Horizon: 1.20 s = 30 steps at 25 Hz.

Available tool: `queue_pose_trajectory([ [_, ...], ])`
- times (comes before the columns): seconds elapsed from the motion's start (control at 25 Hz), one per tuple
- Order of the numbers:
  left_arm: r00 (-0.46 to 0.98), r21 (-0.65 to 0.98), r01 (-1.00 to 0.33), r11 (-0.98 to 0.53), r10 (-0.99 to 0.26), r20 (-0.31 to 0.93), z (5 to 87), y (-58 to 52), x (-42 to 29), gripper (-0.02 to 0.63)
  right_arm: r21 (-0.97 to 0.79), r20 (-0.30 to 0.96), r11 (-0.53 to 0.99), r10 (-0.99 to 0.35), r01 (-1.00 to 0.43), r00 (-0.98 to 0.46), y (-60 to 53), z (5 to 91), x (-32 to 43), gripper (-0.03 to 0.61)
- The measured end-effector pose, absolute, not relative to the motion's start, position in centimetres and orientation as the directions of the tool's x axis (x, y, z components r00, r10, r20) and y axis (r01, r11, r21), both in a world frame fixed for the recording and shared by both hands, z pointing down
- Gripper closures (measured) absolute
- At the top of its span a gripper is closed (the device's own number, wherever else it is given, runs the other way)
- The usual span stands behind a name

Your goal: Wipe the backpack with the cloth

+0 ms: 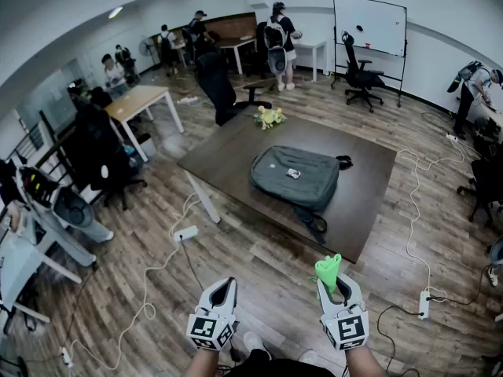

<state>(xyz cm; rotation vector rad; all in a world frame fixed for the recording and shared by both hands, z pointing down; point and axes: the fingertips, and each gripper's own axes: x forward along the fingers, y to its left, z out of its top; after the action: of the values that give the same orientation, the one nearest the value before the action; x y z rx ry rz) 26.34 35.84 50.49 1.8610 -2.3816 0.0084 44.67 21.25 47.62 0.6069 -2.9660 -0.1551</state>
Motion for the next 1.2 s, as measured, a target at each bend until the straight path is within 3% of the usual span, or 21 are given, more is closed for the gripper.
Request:
queue_pose_trajectory([
  [0.32, -0.245, 0.082, -0.964, 0.255, -0.963, 0.108, 51.2, 36.5, 23.5, 0.594, 0.122, 0.076, 0.923, -0.376, -0.366, -0.923, 21.8, 47.0, 41.4, 0.476],
  [0.92, -0.267, 0.079, -0.958, 0.275, -0.959, 0.096, 52.0, 39.7, 10.6, 0.594, 0.072, -0.005, 0.92, -0.387, -0.386, -0.922, 22.8, 45.2, 28.7, 0.472],
  [1.2, -0.243, 0.099, -0.962, 0.254, -0.963, 0.113, 53.5, 39.4, 7.7, 0.594, 0.073, 0.029, 0.916, -0.397, -0.394, -0.917, 22.7, 46.1, 25.2, 0.472],
])
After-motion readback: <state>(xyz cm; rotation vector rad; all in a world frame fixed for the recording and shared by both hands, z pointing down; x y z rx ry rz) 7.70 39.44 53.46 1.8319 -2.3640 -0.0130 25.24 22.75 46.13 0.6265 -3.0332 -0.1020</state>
